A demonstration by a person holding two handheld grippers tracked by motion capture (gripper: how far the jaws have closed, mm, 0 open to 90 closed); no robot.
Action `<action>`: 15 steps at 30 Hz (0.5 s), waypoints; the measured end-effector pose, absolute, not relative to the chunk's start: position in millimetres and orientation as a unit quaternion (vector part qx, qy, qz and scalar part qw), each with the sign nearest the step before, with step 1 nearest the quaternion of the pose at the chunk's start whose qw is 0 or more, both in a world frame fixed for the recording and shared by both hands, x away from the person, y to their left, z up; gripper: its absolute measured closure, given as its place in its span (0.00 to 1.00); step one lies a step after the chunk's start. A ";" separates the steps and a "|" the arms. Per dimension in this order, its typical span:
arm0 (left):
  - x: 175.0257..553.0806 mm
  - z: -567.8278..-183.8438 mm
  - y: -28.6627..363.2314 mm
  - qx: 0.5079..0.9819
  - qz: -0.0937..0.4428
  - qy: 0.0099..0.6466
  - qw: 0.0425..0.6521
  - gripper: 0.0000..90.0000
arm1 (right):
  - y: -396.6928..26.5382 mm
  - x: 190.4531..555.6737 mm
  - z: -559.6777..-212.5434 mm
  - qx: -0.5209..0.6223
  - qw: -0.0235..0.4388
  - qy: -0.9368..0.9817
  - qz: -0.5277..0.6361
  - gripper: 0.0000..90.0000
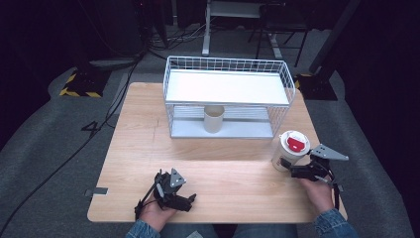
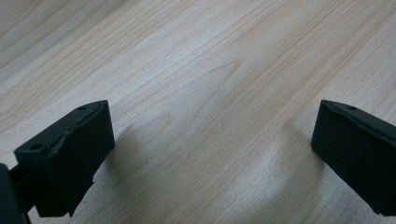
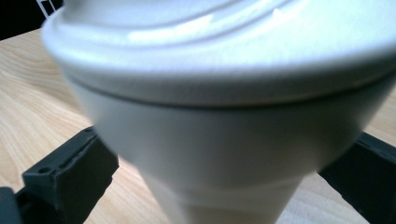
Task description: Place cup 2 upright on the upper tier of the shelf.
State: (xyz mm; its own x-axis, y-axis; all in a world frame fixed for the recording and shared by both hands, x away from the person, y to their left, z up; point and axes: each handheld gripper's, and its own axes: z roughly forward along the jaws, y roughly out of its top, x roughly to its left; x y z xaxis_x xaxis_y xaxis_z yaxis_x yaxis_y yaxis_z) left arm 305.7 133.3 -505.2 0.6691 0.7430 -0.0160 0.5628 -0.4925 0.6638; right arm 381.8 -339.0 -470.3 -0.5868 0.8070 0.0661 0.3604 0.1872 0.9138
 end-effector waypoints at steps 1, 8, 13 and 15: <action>305.7 -505.0 134.2 0.853 0.136 0.384 0.326 0.00 | -338.5 383.2 -470.8 0.392 0.228 0.737 0.501 0.00; 306.1 -505.1 137.7 0.850 0.139 0.390 0.325 0.00 | -332.5 386.4 -473.3 0.384 0.242 0.739 0.498 0.06; 306.0 -505.1 137.8 0.851 0.138 0.389 0.325 0.00 | -331.2 387.5 -476.0 0.382 0.248 0.739 0.497 0.13; 305.8 -505.1 138.0 0.851 0.138 0.389 0.325 0.00 | -333.3 387.5 -475.8 0.381 0.249 0.738 0.498 0.15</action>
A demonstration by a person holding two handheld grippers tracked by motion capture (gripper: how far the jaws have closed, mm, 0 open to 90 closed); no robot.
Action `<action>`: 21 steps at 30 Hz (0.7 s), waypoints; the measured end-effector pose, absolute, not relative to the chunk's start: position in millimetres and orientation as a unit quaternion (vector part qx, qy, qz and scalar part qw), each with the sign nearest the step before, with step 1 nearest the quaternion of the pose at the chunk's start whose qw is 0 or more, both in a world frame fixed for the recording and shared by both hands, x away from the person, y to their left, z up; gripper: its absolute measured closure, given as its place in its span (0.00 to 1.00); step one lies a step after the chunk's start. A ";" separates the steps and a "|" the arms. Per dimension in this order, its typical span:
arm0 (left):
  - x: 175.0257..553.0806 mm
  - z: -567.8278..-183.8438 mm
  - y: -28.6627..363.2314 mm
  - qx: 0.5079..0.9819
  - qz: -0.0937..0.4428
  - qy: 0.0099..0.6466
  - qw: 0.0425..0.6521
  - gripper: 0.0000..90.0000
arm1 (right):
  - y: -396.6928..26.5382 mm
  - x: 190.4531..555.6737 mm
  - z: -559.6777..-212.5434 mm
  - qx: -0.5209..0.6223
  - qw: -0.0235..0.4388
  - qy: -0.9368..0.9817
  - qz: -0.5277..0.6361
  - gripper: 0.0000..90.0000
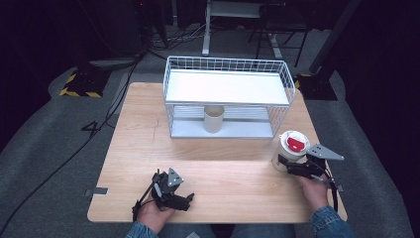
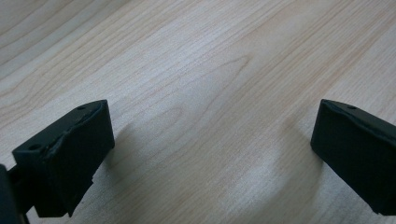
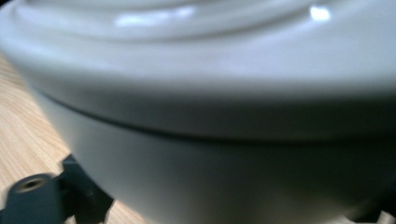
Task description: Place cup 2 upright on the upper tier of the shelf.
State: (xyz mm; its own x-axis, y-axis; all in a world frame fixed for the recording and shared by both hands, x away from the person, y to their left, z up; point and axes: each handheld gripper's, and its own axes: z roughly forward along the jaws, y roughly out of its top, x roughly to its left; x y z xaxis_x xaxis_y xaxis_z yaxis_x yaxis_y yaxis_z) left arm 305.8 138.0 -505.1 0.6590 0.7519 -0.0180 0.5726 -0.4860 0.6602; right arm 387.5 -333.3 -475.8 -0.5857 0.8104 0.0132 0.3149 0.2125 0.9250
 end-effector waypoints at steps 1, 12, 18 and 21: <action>305.8 -505.1 138.0 0.851 0.138 0.389 0.325 0.00 | -333.6 387.8 -476.2 0.379 0.248 0.738 0.500 0.15; 306.6 -505.1 137.7 0.850 0.141 0.391 0.325 0.00 | -333.6 387.5 -475.7 0.377 0.250 0.740 0.498 0.15; 307.0 -505.2 137.6 0.850 0.140 0.389 0.326 0.00 | -333.2 387.3 -475.2 0.378 0.249 0.740 0.497 0.15; 307.3 -505.2 137.6 0.851 0.139 0.389 0.326 0.00 | -333.1 387.0 -474.4 0.379 0.249 0.742 0.494 0.15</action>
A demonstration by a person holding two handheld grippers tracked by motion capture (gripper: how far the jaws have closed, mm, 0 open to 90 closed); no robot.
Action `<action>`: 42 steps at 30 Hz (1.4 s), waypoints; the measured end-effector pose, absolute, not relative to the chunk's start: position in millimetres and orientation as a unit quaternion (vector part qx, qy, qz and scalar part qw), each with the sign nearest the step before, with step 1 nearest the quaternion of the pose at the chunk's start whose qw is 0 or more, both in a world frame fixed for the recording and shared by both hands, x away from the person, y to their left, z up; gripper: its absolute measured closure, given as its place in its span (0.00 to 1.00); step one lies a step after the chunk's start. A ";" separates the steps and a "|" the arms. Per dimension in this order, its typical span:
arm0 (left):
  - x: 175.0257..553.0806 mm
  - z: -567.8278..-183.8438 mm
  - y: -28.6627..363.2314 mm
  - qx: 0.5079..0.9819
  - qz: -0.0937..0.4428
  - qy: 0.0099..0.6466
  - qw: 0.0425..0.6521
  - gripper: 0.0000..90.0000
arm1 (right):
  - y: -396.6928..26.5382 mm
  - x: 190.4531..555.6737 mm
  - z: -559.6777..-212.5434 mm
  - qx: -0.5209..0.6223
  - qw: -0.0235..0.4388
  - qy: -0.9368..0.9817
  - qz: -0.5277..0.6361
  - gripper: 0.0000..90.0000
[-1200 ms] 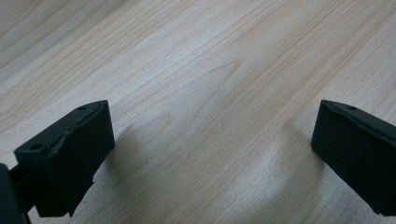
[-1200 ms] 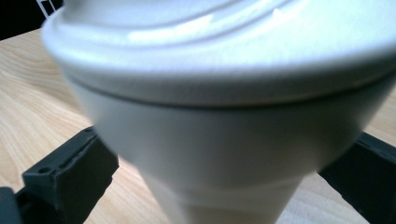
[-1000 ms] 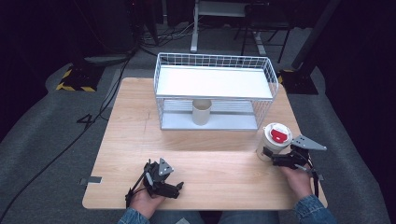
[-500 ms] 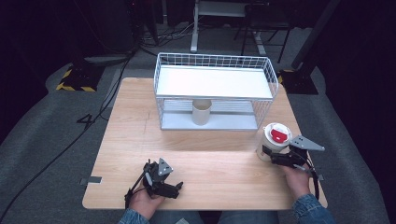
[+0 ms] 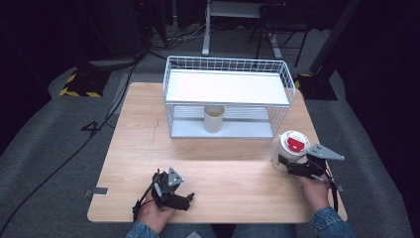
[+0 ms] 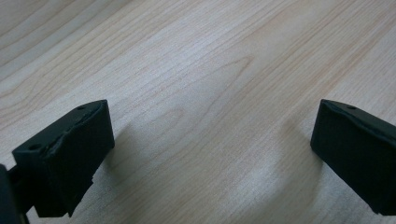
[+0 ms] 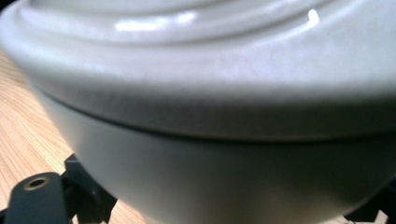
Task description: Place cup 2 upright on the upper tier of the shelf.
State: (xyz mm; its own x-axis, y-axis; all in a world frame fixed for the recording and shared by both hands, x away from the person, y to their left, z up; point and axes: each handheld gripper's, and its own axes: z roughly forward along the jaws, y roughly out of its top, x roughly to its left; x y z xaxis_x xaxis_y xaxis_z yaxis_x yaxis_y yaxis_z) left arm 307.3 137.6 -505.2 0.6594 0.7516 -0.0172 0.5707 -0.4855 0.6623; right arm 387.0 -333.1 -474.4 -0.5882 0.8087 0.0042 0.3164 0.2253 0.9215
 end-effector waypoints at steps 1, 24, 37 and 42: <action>307.3 -505.3 137.4 0.850 0.138 0.389 0.327 0.00 | -333.1 387.1 -473.9 0.377 0.249 0.744 0.493 0.15; 307.4 -505.2 137.5 0.851 0.139 0.388 0.326 0.00 | -324.7 378.5 -448.9 0.360 0.230 0.740 0.520 0.15; 307.6 -505.3 137.6 0.851 0.139 0.388 0.326 0.00 | -317.0 377.3 -418.0 0.341 0.230 0.736 0.537 0.15; 308.4 -505.3 137.6 0.850 0.138 0.389 0.326 0.00 | -313.4 377.8 -403.8 0.337 0.228 0.734 0.544 0.15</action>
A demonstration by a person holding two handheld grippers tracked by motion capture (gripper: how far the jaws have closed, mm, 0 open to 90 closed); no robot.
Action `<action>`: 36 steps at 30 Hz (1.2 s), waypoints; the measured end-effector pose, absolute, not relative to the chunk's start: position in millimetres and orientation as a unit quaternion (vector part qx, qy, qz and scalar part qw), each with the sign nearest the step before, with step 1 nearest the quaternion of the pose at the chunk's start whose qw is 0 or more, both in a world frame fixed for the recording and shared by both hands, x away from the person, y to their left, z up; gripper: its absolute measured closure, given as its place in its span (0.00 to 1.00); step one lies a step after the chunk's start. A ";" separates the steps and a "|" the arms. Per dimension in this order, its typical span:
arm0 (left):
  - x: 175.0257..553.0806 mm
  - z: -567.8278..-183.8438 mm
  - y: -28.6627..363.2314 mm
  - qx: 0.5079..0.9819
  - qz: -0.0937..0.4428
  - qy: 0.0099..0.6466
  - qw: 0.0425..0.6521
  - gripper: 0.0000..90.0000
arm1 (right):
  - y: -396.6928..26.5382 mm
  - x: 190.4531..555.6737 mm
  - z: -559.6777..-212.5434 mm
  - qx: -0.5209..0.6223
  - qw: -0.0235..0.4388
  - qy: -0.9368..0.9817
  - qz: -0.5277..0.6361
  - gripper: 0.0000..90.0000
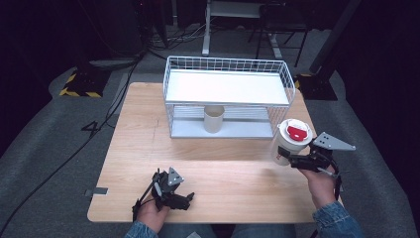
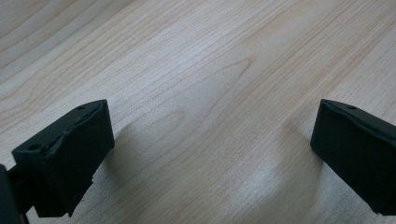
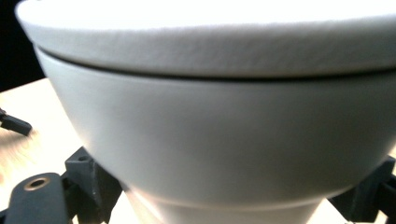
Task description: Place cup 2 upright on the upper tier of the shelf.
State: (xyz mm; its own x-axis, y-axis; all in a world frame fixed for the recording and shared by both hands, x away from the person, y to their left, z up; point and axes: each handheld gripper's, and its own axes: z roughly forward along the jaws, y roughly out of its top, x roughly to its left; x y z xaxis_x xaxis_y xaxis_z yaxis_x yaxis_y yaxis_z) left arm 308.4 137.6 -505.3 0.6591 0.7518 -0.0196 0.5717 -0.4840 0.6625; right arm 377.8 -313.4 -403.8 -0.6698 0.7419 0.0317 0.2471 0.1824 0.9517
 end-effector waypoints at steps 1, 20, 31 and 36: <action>308.4 -505.3 137.7 0.850 0.138 0.389 0.327 0.00 | -312.2 378.0 -400.8 0.335 0.229 0.734 0.545 0.15; 309.4 -505.1 136.8 0.851 0.140 0.390 0.325 0.00 | -283.1 389.3 -332.6 0.315 0.220 0.729 0.566 0.15; 311.3 -505.2 134.9 0.848 0.143 0.394 0.324 0.00 | -252.0 412.7 -296.2 0.308 0.239 0.727 0.565 0.15; 312.1 -505.1 134.6 0.849 0.142 0.393 0.324 0.00 | -241.7 426.3 -283.1 0.308 0.245 0.725 0.566 0.15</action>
State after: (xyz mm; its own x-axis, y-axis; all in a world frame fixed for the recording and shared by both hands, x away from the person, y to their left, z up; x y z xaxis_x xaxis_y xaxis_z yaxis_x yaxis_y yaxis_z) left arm 312.1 134.6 -505.1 0.6506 0.7593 -0.0130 0.5752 -0.4815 0.6613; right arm 426.3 -241.7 -283.1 -0.6907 0.7231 -0.0063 0.1689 0.1698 0.9709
